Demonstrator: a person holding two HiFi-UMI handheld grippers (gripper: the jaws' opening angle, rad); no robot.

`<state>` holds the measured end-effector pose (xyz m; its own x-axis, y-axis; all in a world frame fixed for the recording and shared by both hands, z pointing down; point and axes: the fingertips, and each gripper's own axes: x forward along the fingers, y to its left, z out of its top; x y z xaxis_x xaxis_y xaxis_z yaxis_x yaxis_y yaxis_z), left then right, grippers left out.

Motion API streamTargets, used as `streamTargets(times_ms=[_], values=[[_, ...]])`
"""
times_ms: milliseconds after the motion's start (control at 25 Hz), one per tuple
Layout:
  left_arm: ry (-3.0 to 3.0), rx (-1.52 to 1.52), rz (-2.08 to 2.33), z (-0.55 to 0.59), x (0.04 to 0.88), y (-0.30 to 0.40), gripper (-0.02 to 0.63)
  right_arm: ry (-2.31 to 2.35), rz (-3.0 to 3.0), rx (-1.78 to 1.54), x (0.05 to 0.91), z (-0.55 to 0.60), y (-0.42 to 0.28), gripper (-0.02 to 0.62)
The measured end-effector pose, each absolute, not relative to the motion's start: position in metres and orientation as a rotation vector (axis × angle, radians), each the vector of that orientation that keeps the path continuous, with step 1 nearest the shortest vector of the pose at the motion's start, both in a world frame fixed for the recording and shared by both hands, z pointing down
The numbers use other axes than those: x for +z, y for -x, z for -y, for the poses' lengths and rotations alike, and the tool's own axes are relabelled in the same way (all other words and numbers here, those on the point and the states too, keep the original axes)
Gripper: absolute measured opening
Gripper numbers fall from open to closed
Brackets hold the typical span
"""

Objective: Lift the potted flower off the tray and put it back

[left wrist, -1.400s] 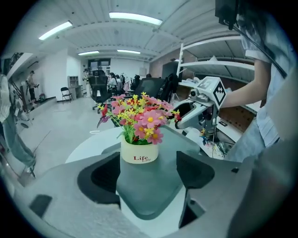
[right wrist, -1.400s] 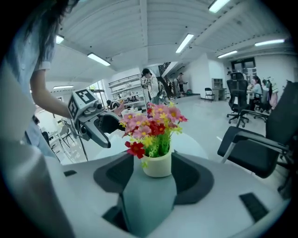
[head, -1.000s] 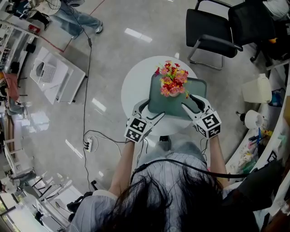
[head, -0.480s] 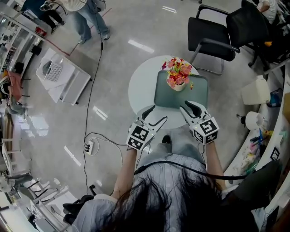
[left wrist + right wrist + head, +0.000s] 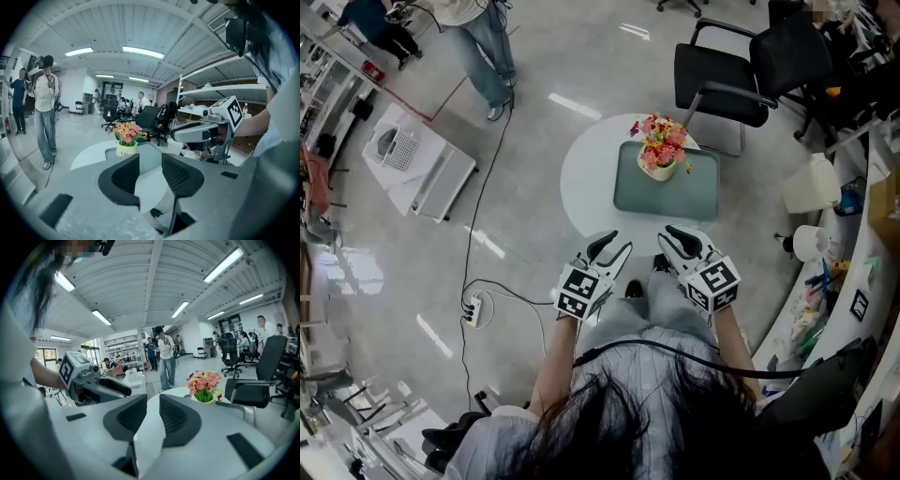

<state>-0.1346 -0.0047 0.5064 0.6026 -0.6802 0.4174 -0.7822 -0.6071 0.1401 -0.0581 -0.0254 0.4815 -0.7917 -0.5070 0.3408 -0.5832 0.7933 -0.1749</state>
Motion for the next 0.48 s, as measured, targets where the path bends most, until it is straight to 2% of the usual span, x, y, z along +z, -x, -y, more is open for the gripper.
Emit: streamTargets(times_ms=[480], values=[[-2.491, 0.42, 1.188, -0.017, 0.51, 0.118, 0.108, -0.768, 2.689, 0.394, 0.478, -0.004, 0.053, 0.078]])
